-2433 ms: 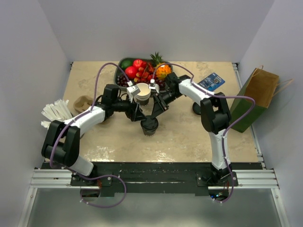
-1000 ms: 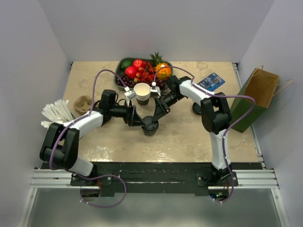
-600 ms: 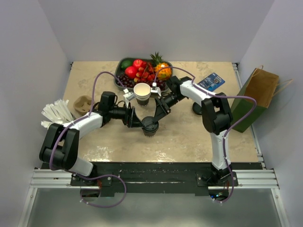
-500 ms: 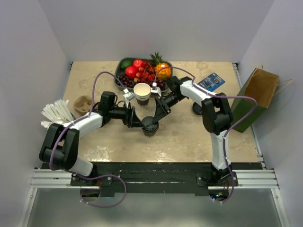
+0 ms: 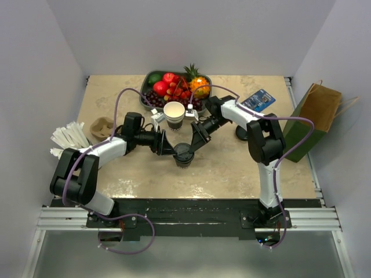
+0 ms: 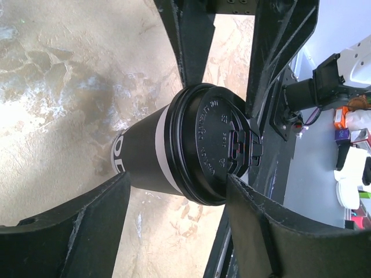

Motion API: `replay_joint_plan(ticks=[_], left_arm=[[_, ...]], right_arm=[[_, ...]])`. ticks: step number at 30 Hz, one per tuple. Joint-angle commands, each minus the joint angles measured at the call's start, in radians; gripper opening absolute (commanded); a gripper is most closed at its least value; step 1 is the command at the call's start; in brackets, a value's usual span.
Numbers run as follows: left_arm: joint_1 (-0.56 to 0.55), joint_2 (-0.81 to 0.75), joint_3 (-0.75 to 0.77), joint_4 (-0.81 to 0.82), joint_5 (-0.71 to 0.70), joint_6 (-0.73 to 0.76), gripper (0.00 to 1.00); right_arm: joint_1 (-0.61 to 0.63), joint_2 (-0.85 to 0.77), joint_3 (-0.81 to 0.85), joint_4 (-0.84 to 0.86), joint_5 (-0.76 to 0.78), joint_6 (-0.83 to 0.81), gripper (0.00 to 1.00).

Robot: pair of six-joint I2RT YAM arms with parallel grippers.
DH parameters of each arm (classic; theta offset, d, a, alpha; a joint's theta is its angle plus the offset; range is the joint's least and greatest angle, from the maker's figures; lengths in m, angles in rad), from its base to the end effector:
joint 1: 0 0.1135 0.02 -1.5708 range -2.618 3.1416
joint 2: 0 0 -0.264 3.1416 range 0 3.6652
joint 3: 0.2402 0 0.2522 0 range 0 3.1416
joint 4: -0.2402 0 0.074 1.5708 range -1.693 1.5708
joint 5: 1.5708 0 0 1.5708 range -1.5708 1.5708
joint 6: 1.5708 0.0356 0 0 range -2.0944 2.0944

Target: Pack the takeout coffee

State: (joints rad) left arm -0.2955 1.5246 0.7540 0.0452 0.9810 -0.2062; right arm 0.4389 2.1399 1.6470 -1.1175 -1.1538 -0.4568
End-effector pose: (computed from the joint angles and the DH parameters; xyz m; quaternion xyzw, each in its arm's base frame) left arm 0.2741 -0.1144 0.1874 0.2290 0.7950 -0.5060 0.2439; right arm 0.3509 0.2007 0.1845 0.3531 -0.7600 -0.5454 0.0117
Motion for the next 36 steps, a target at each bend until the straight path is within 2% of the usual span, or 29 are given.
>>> replay_joint_plan(ticks=[1, 13, 26, 36], left_arm=[[0.007, 0.026, -0.028, 0.035, -0.061, -0.01, 0.7], [0.007, 0.088, -0.032, 0.076, -0.081, -0.039, 0.69], [0.01, 0.12, -0.025, 0.081, -0.105, -0.036, 0.69], [0.024, 0.152, -0.024, 0.085, -0.09, -0.064, 0.69]], right_arm=[[-0.006, -0.035, 0.0, -0.065, -0.023, -0.069, 0.57], [-0.02, 0.014, -0.004, -0.07, -0.017, -0.083, 0.52], [-0.02, 0.02, -0.075, 0.128, 0.085, 0.112, 0.47], [-0.02, 0.034, -0.119, 0.153, 0.091, 0.15, 0.45]])
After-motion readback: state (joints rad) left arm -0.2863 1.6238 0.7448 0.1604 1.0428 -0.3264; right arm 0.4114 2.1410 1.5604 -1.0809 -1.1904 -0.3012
